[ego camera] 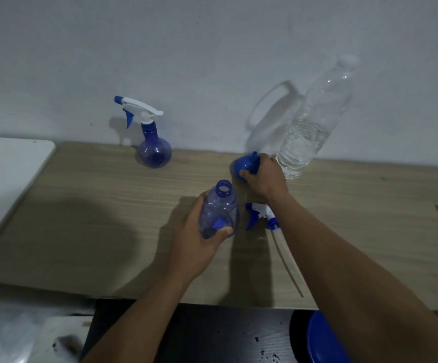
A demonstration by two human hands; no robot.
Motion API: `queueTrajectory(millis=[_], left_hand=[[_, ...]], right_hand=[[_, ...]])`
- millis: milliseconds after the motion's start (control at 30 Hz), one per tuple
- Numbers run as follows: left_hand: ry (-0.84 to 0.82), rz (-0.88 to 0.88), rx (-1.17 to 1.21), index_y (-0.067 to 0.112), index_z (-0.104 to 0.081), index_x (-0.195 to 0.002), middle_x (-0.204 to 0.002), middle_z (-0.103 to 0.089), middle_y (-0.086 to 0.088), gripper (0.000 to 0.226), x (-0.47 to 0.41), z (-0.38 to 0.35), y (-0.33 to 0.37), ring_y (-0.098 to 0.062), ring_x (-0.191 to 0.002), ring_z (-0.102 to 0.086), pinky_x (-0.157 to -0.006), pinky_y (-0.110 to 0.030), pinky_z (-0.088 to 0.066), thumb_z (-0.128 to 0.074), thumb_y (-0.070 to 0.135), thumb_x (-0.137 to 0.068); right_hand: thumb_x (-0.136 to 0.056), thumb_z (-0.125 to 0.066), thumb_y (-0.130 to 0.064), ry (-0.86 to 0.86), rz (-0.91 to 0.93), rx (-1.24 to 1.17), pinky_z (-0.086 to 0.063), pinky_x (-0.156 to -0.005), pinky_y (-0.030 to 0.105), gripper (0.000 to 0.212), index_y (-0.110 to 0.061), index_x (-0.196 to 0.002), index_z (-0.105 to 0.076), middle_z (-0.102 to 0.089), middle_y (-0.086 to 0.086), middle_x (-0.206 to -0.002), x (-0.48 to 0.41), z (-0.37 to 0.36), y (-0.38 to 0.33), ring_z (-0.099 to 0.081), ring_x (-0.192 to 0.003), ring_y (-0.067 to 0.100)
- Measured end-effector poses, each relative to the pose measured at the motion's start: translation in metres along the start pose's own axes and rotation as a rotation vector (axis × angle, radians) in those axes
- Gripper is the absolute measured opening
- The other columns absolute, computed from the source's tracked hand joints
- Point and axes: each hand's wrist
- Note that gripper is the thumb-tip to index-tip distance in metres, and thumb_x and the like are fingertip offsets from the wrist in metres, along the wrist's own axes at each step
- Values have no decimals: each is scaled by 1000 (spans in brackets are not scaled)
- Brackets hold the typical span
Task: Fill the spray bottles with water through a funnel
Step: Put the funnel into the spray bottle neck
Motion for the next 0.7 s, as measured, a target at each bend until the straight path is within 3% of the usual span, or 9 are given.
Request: queueTrajectory(millis=[100, 200, 333, 433, 500, 633, 700], left_hand=[[-11, 10, 23, 42, -46, -137, -127, -60, 25, 75, 1, -2, -2, 6, -116, -56, -92, -11, -45, -79, 9, -79], [-6, 13, 9, 46, -42, -135, -129, -56, 26, 76, 2, -1, 0, 7, -117, -54, -90, -5, -44, -80, 11, -79], [-21, 43, 11, 49, -39, -137, -131, -54, 29, 77, 3, 0, -4, 5, -120, -53, -97, -18, -47, -79, 16, -81], [-18, 70, 2, 61, -37, -129, -125, -54, 38, 78, 3, -1, -5, 2, -122, -54, -101, -26, -47, -79, 17, -80], [-16, 74, -9, 62, -37, -125, -120, -53, 43, 78, 3, 0, -3, 3, -120, -54, -101, -24, -46, -80, 15, -80], [-39, 65, -16, 52, -40, -133, -127, -55, 32, 77, 4, 3, 1, 3, -119, -55, -99, -19, -47, -81, 17, -78], [-46, 59, -26, 38, -41, -139, -124, -54, 29, 76, 4, 4, 5, 6, -113, -54, -90, -4, -43, -80, 12, -80]], right_hand=[[-87, -73, -35, 30, 23, -82, -45, -83, 35, 60, -9, -134, -48, -61, 11, -125, 15, 16, -7, -60, -111, 31], [-83, -76, -36, 72, 59, -207, -51, -87, 40, 68, -15, -138, -44, -61, 8, -127, 33, 32, -18, -61, -111, 28], [-81, -80, -33, 87, 93, -408, -56, -91, 39, 81, -28, -149, -37, -56, 2, -130, 60, 58, -32, -62, -111, 20], [-80, -82, -31, 62, 89, -503, -55, -73, 20, 75, -29, -146, -46, -56, 1, -129, 79, 72, -42, -64, -106, 15], [-79, -83, -31, 59, 96, -502, -46, -65, 12, 63, -24, -135, -57, -60, 1, -125, 93, 82, -49, -64, -96, 5], [-76, -85, -36, 57, 107, -518, -45, -67, 20, 56, -25, -123, -58, -66, 1, -110, 113, 99, -61, -64, -87, 5], [-78, -83, -34, 26, 138, -539, -50, -73, 23, 60, -30, -131, -55, -65, -1, -107, 119, 105, -68, -66, -91, 8]])
Point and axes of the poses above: each hand's wrist, its own x-axis away from the middle knuckle, its own z-axis out of the back of the hand, y = z × x
